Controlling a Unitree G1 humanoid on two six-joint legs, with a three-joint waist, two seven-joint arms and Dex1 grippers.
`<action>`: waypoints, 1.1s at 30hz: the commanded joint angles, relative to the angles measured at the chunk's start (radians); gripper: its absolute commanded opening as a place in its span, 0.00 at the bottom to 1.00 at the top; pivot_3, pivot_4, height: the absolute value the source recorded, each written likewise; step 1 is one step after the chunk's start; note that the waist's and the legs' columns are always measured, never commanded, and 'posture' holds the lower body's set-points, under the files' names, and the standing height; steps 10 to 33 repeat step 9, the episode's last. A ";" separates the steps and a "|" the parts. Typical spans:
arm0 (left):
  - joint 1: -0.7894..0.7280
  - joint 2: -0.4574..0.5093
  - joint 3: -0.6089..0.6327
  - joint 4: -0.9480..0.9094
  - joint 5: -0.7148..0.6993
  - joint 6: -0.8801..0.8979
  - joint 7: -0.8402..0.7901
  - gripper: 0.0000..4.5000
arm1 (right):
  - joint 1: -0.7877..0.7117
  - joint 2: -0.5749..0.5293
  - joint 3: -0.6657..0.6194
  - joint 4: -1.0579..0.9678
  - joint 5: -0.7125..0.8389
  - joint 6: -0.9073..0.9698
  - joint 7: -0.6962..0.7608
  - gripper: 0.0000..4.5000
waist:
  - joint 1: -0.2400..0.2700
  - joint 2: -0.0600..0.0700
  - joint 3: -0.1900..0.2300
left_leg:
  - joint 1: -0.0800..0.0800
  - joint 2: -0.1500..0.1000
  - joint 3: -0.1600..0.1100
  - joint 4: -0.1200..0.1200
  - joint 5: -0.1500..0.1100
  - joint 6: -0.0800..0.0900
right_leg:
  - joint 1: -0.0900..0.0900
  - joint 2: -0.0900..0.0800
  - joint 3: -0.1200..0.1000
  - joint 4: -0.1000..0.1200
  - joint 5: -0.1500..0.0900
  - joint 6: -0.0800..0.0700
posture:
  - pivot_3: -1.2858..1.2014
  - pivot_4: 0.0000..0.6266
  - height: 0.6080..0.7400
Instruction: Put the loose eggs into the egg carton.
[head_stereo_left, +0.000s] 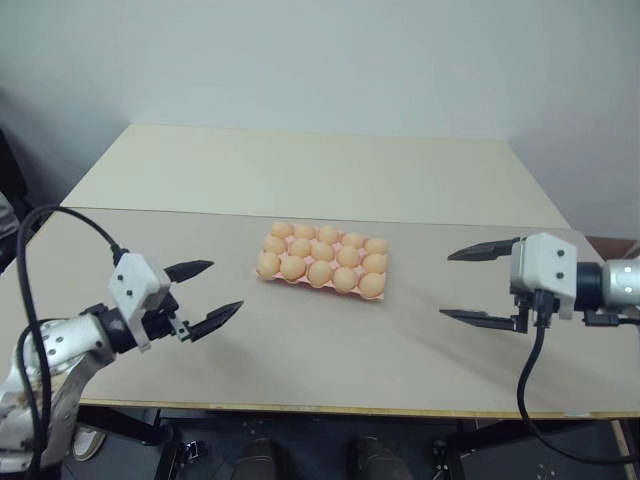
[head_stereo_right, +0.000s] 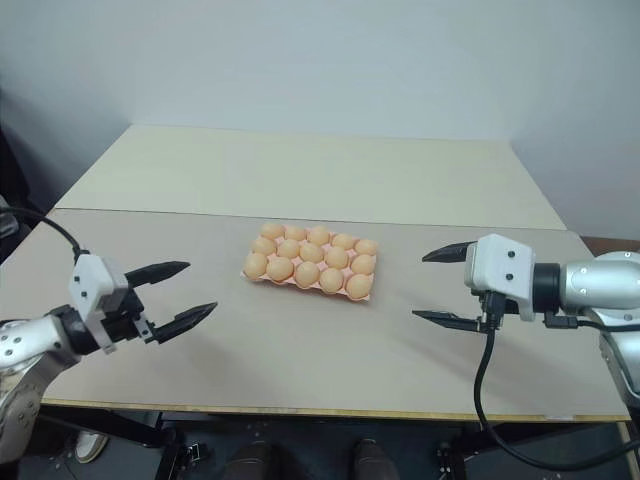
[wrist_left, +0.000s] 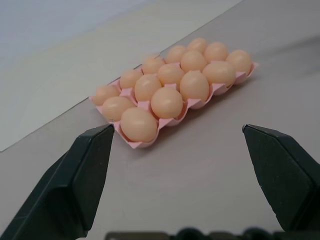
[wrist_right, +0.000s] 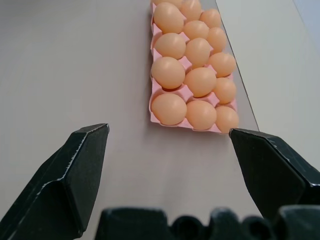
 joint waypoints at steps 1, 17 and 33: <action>0.044 0.010 0.071 -0.094 -0.028 0.023 0.038 1.00 | -0.054 -0.013 0.021 0.059 -0.012 -0.062 0.054 1.00 | 0.002 0.000 0.000 | 0.000 0.000 0.000 0.000 0.000 0.000 | 0.000 0.000 0.000 0.000 0.000 0.000 | 0.52 0.24 1.00; 0.086 0.014 0.136 -0.158 -0.113 0.095 0.084 1.00 | -0.147 0.002 0.085 0.136 -0.034 -0.098 0.096 1.00 | 0.006 0.000 0.000 | 0.000 0.000 0.001 0.000 0.000 0.000 | 0.000 0.000 0.000 0.000 0.000 0.000 | 0.52 0.24 1.00; 0.086 0.014 0.136 -0.158 -0.113 0.095 0.084 1.00 | -0.147 0.002 0.085 0.136 -0.034 -0.098 0.096 1.00 | 0.006 0.000 0.000 | 0.000 0.000 0.001 0.000 0.000 0.000 | 0.000 0.000 0.000 0.000 0.000 0.000 | 0.52 0.24 1.00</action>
